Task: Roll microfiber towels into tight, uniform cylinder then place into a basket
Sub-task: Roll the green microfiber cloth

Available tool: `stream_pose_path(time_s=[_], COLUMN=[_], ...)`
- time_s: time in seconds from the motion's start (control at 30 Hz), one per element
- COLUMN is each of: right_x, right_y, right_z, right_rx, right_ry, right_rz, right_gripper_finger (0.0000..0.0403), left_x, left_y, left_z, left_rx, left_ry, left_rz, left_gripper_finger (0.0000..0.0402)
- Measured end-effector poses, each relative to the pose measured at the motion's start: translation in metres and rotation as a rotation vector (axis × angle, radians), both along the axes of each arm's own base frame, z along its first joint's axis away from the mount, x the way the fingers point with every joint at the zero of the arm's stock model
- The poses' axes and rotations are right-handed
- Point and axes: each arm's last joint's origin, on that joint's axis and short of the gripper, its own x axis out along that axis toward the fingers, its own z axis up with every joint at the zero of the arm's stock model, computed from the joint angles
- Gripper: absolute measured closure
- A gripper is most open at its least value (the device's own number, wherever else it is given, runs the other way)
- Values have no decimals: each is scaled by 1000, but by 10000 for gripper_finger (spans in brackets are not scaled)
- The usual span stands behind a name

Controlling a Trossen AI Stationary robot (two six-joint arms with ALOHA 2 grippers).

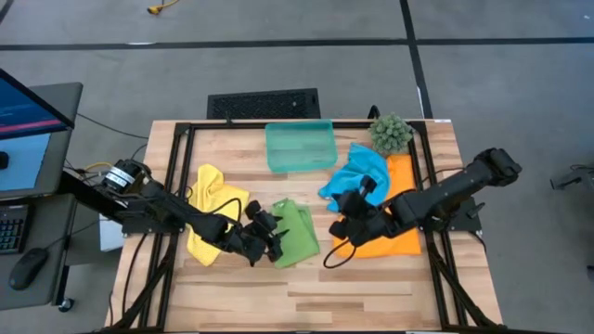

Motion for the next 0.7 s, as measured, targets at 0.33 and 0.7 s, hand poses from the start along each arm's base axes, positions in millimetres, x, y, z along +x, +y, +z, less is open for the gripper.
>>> stream_pose_path(time_s=[0.33,0.7], right_x=[1,2], right_y=[2,3], right_z=[-3,-3], right_rx=[31,36], right_ry=[-16,-28], right_rz=[18,17], right_gripper_finger=[385,383], left_x=[-5,0], left_y=[3,17], left_z=[-5,-20], left_rx=[22,16], left_ry=[56,103], left_rz=[32,119], left_gripper_finger=[205,205])
